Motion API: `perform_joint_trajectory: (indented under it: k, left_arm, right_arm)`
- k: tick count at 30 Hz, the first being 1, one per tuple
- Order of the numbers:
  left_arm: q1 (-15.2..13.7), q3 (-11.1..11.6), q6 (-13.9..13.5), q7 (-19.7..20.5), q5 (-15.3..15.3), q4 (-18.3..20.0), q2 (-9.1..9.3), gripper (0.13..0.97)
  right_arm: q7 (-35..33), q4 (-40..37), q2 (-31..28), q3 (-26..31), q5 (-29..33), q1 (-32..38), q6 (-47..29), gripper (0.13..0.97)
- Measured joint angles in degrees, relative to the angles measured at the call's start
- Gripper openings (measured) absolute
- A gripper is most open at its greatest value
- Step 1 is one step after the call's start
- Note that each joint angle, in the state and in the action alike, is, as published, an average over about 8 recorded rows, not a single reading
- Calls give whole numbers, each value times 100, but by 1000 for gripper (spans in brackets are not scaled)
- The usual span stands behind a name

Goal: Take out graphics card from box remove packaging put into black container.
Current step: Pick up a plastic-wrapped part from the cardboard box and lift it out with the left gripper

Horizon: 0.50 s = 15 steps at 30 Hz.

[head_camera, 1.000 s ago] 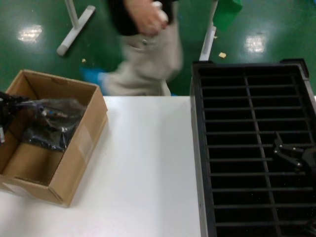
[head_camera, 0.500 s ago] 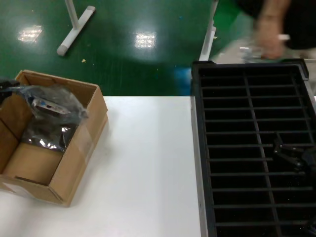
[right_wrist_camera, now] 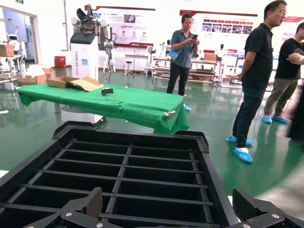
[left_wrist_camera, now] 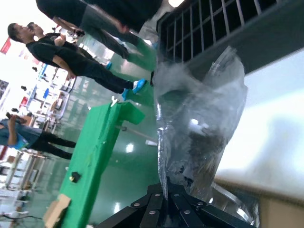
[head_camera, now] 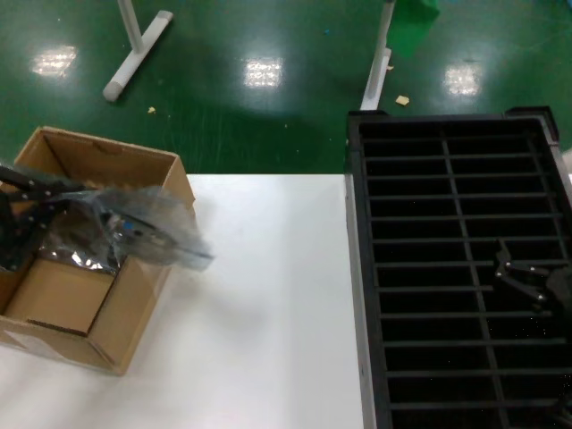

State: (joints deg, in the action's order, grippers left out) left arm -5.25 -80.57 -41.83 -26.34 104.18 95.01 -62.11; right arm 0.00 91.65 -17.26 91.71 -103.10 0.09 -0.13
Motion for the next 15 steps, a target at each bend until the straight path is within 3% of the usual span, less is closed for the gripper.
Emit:
perform_joint_trajectory:
  k: [4,10,12,15]
  left_arm:
    - [317,-186,610,912,-239,550,-183,142]
    - [563,-871,1877,2408,-573,1295,-676,142]
    - [600,-999,2060,2905,-841,1506,-705,142]
    - [623,-1013,1989,3622,-1443,1776,-542,142]
  right_arm:
    - [0,0,0,0,0,0,0,966]
    - [0,0,0,0,0,0,0,966]
    - [0,0,0,0,0,0,0,966]
    - [0,0,0,0,0,0,0,966]
